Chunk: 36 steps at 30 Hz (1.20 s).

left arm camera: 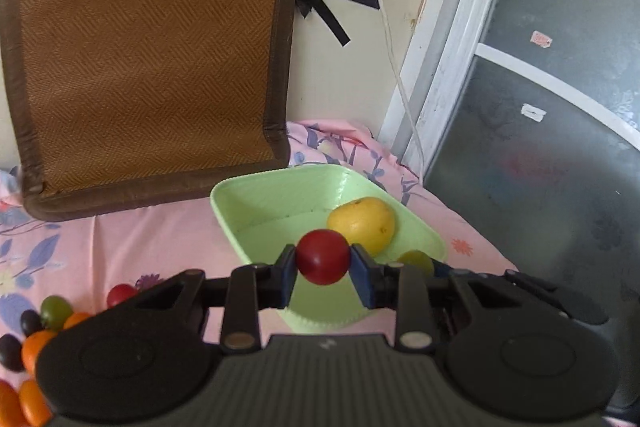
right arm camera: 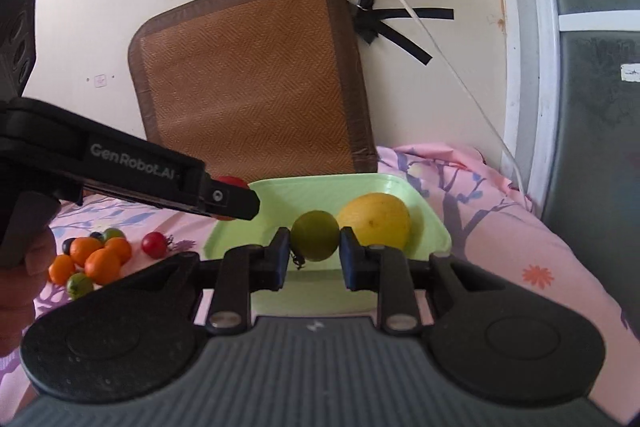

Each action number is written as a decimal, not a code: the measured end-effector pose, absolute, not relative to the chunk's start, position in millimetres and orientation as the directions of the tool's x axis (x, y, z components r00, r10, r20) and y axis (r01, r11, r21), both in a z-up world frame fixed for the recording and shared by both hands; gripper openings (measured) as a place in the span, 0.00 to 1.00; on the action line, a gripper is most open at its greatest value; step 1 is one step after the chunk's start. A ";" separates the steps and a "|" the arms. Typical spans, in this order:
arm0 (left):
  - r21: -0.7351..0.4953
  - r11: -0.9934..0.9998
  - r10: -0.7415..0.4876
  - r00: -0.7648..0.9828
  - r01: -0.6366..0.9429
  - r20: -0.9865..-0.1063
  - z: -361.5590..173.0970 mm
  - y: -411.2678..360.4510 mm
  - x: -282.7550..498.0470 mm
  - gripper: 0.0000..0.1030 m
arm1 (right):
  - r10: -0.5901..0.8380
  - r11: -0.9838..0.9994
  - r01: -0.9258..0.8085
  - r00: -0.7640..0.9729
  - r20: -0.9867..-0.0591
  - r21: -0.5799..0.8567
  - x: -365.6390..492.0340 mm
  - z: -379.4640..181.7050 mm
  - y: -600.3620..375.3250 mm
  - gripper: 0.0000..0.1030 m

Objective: Organize fruits
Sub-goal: 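Carry both tomatoes over the green basket and open both grippers, then grasp another red cherry tomato from the table with the left gripper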

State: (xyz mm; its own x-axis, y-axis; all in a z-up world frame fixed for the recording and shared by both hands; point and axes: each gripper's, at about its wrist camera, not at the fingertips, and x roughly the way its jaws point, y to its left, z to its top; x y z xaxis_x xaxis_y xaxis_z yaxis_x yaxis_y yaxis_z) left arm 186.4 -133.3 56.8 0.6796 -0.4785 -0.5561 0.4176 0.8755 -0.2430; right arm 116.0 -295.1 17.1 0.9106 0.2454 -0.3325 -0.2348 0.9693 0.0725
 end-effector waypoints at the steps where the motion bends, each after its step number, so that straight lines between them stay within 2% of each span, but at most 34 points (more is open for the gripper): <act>1: -0.247 0.876 -0.478 0.670 0.416 -0.568 53.4 -137.9 194.5 0.27 | 0.242 0.970 -0.231 0.910 -0.336 0.073 120.0 15.8 -297.3 0.28; 7: -0.238 0.887 -0.452 0.640 0.395 -0.622 29.7 -149.7 220.4 0.29 | 0.228 0.974 -0.218 0.914 -0.336 0.065 129.2 5.8 -301.3 0.30; 11: -0.190 0.897 -0.425 0.661 0.399 -0.618 26.4 -155.0 216.5 0.29 | 0.222 0.975 -0.217 0.924 -0.312 0.051 123.5 6.4 -302.2 0.42; 14: -0.213 0.895 -0.436 0.664 0.392 -0.608 33.2 -147.4 207.1 0.30 | 0.214 0.977 -0.210 0.937 -0.275 0.045 114.7 6.8 -304.6 0.42; 16: -0.235 0.893 -0.446 0.690 0.383 -0.569 43.5 -132.2 193.1 0.30 | 0.216 0.976 -0.208 0.946 -0.240 0.060 108.2 8.8 -309.1 0.42; 21: -0.282 0.909 -0.412 0.773 0.308 -0.483 66.3 -58.3 141.1 0.30 | 0.239 0.967 -0.211 0.945 -0.222 0.146 92.0 12.2 -316.9 0.42; 27: -0.327 0.923 -0.344 0.813 0.202 -0.470 72.7 23.7 105.7 0.29 | 0.270 0.958 -0.240 0.940 -0.209 0.158 66.2 9.6 -300.4 0.42; 36: -0.353 0.892 -0.430 0.767 0.282 -0.476 73.3 -11.3 126.7 0.28 | 0.353 0.931 -0.310 0.897 -0.266 0.192 64.1 2.9 -287.6 0.42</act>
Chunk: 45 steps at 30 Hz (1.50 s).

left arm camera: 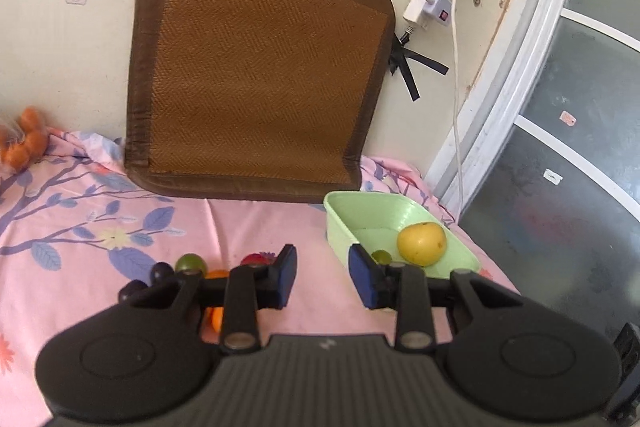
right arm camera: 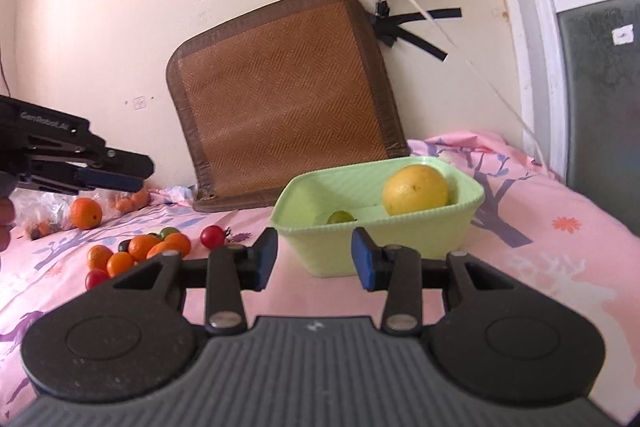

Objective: Organize fruits
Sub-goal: 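Grasp another red cherry tomato from the table with the left gripper, then drop the red tomato into the green basket with the left gripper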

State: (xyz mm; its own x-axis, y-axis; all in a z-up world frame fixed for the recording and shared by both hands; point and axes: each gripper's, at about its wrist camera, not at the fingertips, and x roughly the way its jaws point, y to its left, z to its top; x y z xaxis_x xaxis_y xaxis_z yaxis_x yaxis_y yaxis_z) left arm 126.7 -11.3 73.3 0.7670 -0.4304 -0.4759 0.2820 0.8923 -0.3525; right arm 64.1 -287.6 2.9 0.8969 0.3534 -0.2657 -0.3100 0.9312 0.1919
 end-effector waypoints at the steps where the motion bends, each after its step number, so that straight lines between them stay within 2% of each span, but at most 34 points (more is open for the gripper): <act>1: -0.351 0.892 -0.433 0.764 0.285 -0.479 73.2 -12.1 127.1 0.28 | 0.377 0.923 -0.330 0.882 -0.282 0.200 64.8 2.3 -286.3 0.42; 5: -0.342 0.906 -0.394 0.789 0.248 -0.471 74.8 15.2 106.2 0.28 | 0.496 0.868 -0.453 0.808 -0.317 0.204 67.1 7.5 -269.6 0.42; 9: -0.319 0.931 -0.315 0.827 0.175 -0.465 63.0 45.9 53.0 0.28 | 0.580 0.813 -0.556 0.748 -0.322 0.172 63.1 15.0 -238.4 0.41; 14: -0.224 0.963 -0.254 0.798 0.152 -0.547 28.8 33.5 15.6 0.46 | 0.676 0.729 -0.660 0.653 -0.342 0.181 60.5 14.7 -200.8 0.41; 16: -0.132 0.978 -0.209 0.801 0.163 -0.561 19.3 20.7 16.9 0.48 | 0.674 0.727 -0.665 0.643 -0.364 0.173 61.4 10.6 -191.9 0.41; 18: -0.090 0.984 -0.177 0.804 0.153 -0.567 13.0 15.5 26.3 0.48 | 0.669 0.730 -0.661 0.637 -0.383 0.175 61.9 6.6 -190.8 0.41; 20: -0.095 0.983 -0.183 0.792 0.157 -0.583 8.2 15.1 38.4 0.43 | 0.663 0.736 -0.651 0.637 -0.393 0.186 61.9 3.7 -194.5 0.41; 21: -0.086 0.982 -0.184 0.776 0.165 -0.603 4.8 13.8 45.4 0.28 | 0.659 0.740 -0.645 0.638 -0.398 0.191 61.3 2.0 -198.5 0.41; 25: -0.118 0.979 -0.204 0.767 0.167 -0.608 6.6 13.4 49.0 0.28 | 0.625 0.770 -0.618 0.677 -0.390 0.160 58.9 1.1 -213.9 0.41; 27: -0.188 0.962 -0.273 0.763 0.200 -0.586 19.5 9.6 55.8 0.28 | 0.578 0.805 -0.579 0.711 -0.401 0.132 65.4 0.4 -220.2 0.41; 29: -0.192 0.948 -0.318 0.772 0.254 -0.550 37.4 -5.9 68.7 0.28 | 0.530 0.836 -0.537 0.732 -0.429 0.115 72.7 -2.4 -224.0 0.42; 34: -0.173 0.898 -0.433 0.745 0.405 -0.508 67.4 -77.5 134.9 0.29 | 0.557 0.828 -0.510 0.707 -0.436 0.231 83.5 -7.5 -240.1 0.42; 37: -0.182 0.864 -0.484 0.674 0.469 -0.559 65.7 -120.4 181.3 0.29 | 0.577 0.815 -0.522 0.692 -0.433 0.253 84.3 -8.1 -241.5 0.42; 38: -0.186 0.860 -0.486 0.651 0.476 -0.583 62.7 -130.5 193.9 0.29 | 0.574 0.817 -0.516 0.690 -0.441 0.255 85.5 -8.5 -240.9 0.37; 41: -0.192 0.859 -0.474 0.594 0.475 -0.650 46.4 -152.5 224.6 0.29 | 0.592 0.805 -0.515 0.675 -0.440 0.294 91.0 -9.0 -242.5 0.34; 45: -0.203 0.854 -0.466 0.531 0.479 -0.708 34.3 -157.9 238.6 0.30 | 0.614 0.790 -0.516 0.659 -0.434 0.333 94.9 -10.0 -246.0 0.35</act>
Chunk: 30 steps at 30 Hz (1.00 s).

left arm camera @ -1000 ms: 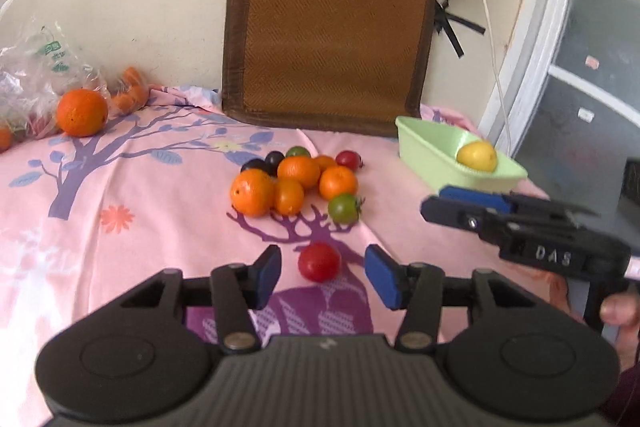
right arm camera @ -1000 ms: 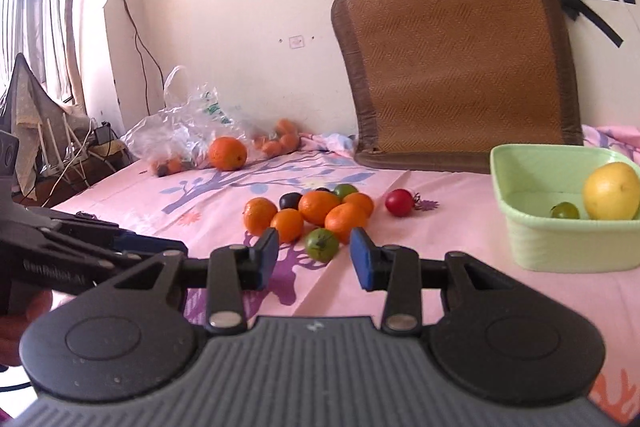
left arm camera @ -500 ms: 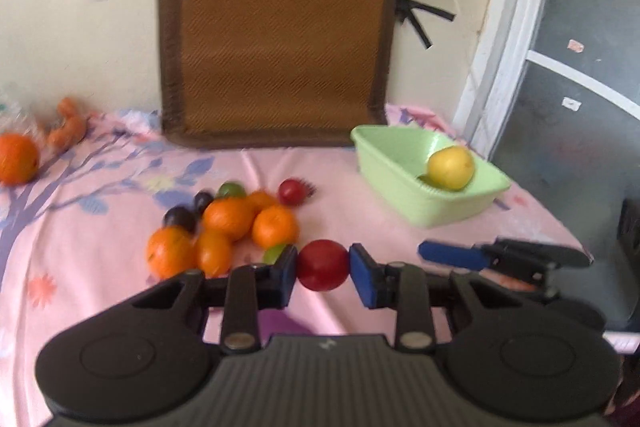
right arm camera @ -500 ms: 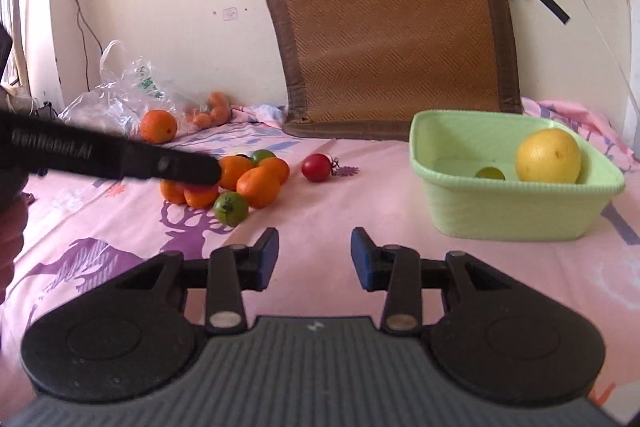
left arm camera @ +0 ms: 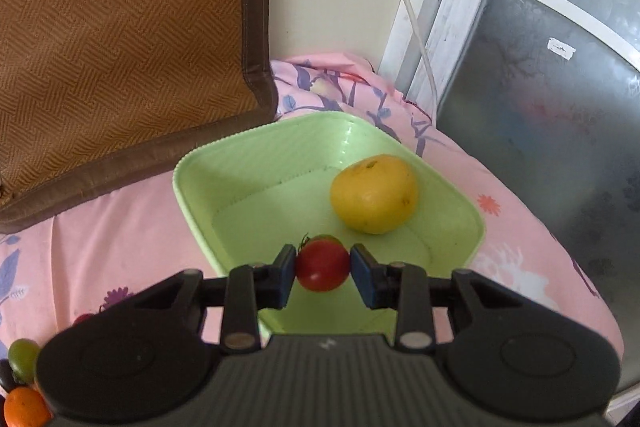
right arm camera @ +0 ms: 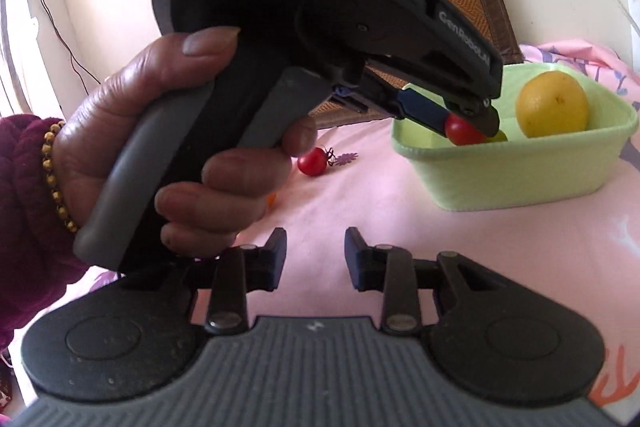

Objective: Organize fruits
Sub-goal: 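Drop the red tomato into the green basket with the left gripper, then grasp a mandarin with the left gripper while the right gripper grasps a green tomato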

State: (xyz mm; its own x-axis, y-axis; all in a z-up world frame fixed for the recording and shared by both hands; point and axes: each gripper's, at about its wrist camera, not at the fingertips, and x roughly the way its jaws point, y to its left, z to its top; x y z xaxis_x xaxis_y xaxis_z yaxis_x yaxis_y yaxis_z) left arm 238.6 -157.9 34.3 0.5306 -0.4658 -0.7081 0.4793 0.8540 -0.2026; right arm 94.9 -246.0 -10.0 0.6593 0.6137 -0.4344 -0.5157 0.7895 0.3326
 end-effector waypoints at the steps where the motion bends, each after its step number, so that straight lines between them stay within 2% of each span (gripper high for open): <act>1: -0.204 0.855 -0.464 0.528 0.476 -0.712 34.6 -156.4 238.4 0.32 | 0.616 0.787 -0.519 0.661 -0.427 0.333 94.0 -9.4 -246.2 0.36; 2: -0.202 0.858 -0.459 0.530 0.472 -0.713 36.2 -154.8 237.6 0.40 | 0.617 0.787 -0.520 0.664 -0.422 0.333 93.2 -9.1 -246.5 0.38; 3: -0.194 0.864 -0.452 0.545 0.465 -0.706 40.7 -151.8 236.0 0.43 | 0.616 0.787 -0.518 0.667 -0.418 0.333 92.2 -9.0 -247.9 0.40; 8: -0.221 0.879 -0.464 0.651 0.423 -0.600 87.5 -98.4 206.9 0.43 | 0.607 0.794 -0.500 0.684 -0.405 0.347 91.5 -9.1 -251.7 0.40; 11: -0.192 0.921 -0.389 0.755 0.340 -0.527 111.0 -42.4 169.7 0.43 | 0.595 0.804 -0.502 0.698 -0.398 0.320 87.5 -6.8 -251.0 0.40; 13: -0.152 0.955 -0.295 0.809 0.253 -0.508 111.5 -3.3 138.8 0.43 | 0.581 0.814 -0.499 0.709 -0.400 0.299 84.3 -5.8 -250.3 0.40; 16: -0.073 0.990 -0.142 0.836 0.121 -0.530 90.2 41.0 99.6 0.43 | 0.561 0.827 -0.494 0.704 -0.435 0.267 86.4 -5.3 -240.2 0.40; 18: -0.075 0.994 -0.108 0.817 0.080 -0.566 70.0 64.2 82.2 0.43 | 0.589 0.807 -0.520 0.668 -0.455 0.280 88.1 -3.2 -227.5 0.40; 22: -0.113 0.991 -0.122 0.788 0.068 -0.603 38.0 79.4 81.6 0.43 | 0.594 0.791 -0.578 0.648 -0.477 0.199 88.4 4.1 -184.8 0.40; 28: -0.114 0.984 -0.180 0.780 0.139 -0.600 15.8 68.5 99.2 0.53 | 0.561 0.792 -0.598 0.634 -0.532 0.122 101.0 -1.1 -144.9 0.40; 30: -0.125 0.982 -0.189 0.775 0.143 -0.603 11.3 66.4 106.5 0.49 | 0.551 0.793 -0.600 0.631 -0.546 0.108 105.0 -3.0 -138.6 0.40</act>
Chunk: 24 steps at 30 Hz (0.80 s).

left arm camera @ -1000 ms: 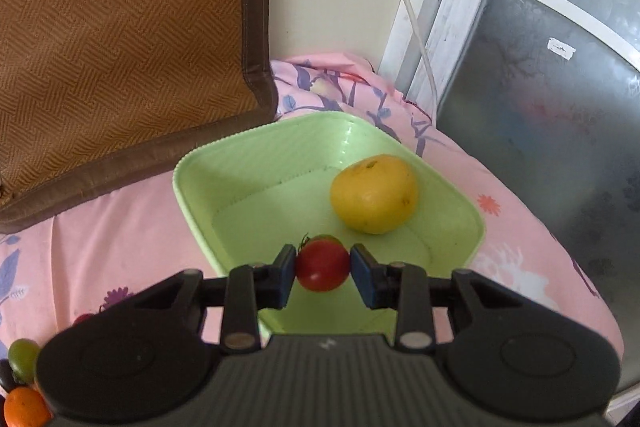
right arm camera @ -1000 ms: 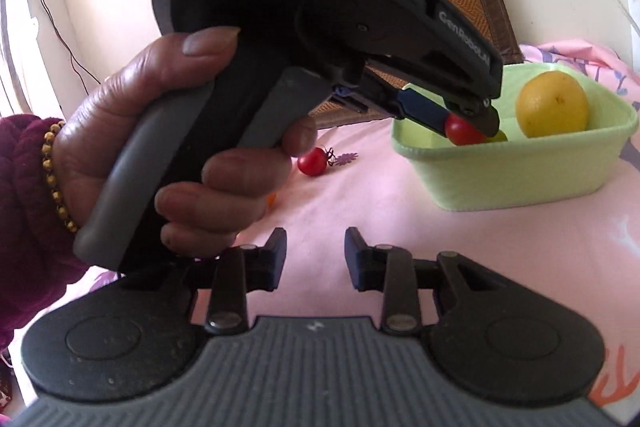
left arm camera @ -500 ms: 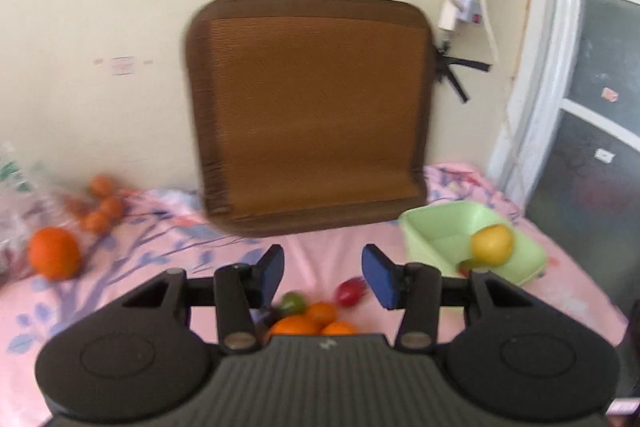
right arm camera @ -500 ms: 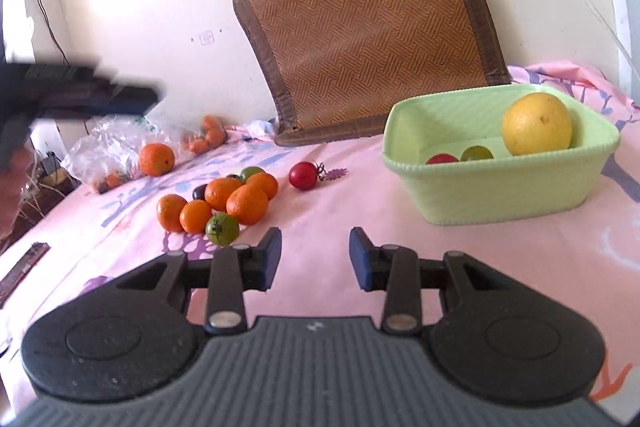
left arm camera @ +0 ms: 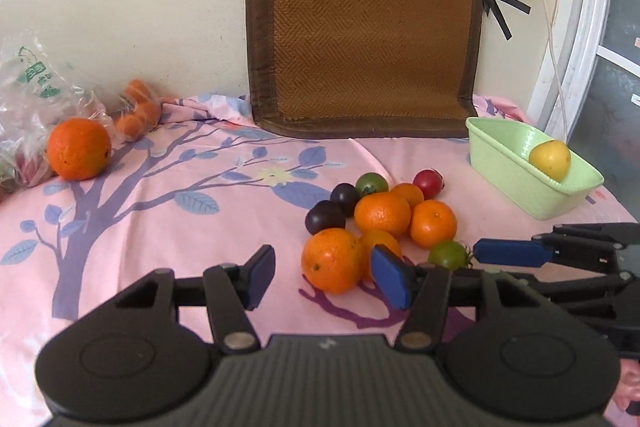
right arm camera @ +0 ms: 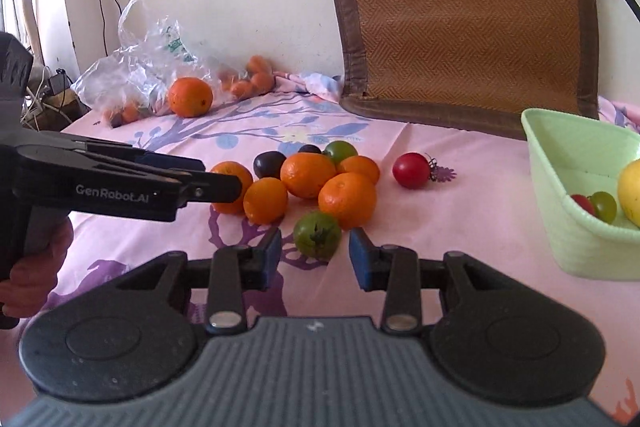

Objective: Organize fruits
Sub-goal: 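Grasp a mandarin with the left gripper while the right gripper grasps a green tomato, then lower the mandarin and green tomato into the basket and open both grippers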

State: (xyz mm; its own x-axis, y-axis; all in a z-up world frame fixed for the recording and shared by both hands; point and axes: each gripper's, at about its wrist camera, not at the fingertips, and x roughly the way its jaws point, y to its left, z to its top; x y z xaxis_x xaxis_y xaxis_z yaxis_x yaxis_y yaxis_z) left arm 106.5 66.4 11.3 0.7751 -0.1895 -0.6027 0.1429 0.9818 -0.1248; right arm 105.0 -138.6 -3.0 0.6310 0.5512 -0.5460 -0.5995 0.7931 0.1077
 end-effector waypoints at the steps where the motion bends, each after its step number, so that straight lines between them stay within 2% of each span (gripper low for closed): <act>1: -0.138 0.978 -0.206 0.770 0.154 -0.604 9.3 66.1 108.7 0.47 | 0.544 0.795 -0.599 0.631 -0.554 0.098 106.4 -4.7 -136.2 0.40; 3: -0.171 0.969 -0.244 0.772 0.176 -0.587 5.5 67.4 108.1 0.37 | 0.536 0.794 -0.602 0.624 -0.569 0.087 108.8 -8.7 -133.2 0.37; 4: -0.170 0.970 -0.243 0.774 0.177 -0.585 4.6 67.7 106.4 0.37 | 0.534 0.794 -0.602 0.629 -0.565 0.079 107.8 -9.9 -133.8 0.35; 5: -0.179 0.968 -0.246 0.775 0.173 -0.582 4.0 68.8 103.3 0.36 | 0.526 0.797 -0.600 0.638 -0.562 0.066 105.9 -10.1 -133.7 0.28; 10: -0.227 0.958 -0.275 0.786 0.175 -0.554 11.5 69.1 67.1 0.36 | 0.540 0.801 -0.593 0.657 -0.526 0.081 84.6 -4.8 -153.5 0.28; 15: -0.274 0.922 -0.385 0.730 0.274 -0.565 12.8 29.3 47.8 0.36 | 0.512 0.834 -0.544 0.704 -0.493 0.090 58.9 -6.5 -195.2 0.28; 21: -0.229 0.883 -0.462 0.679 0.409 -0.571 28.5 -40.0 73.3 0.36 | 0.383 0.915 -0.401 0.831 -0.405 0.042 52.7 5.7 -254.5 0.28; 24: -0.235 0.866 -0.494 0.686 0.441 -0.535 48.5 -70.3 104.0 0.36 | 0.311 0.948 -0.315 0.881 -0.356 0.049 68.0 18.1 -285.5 0.28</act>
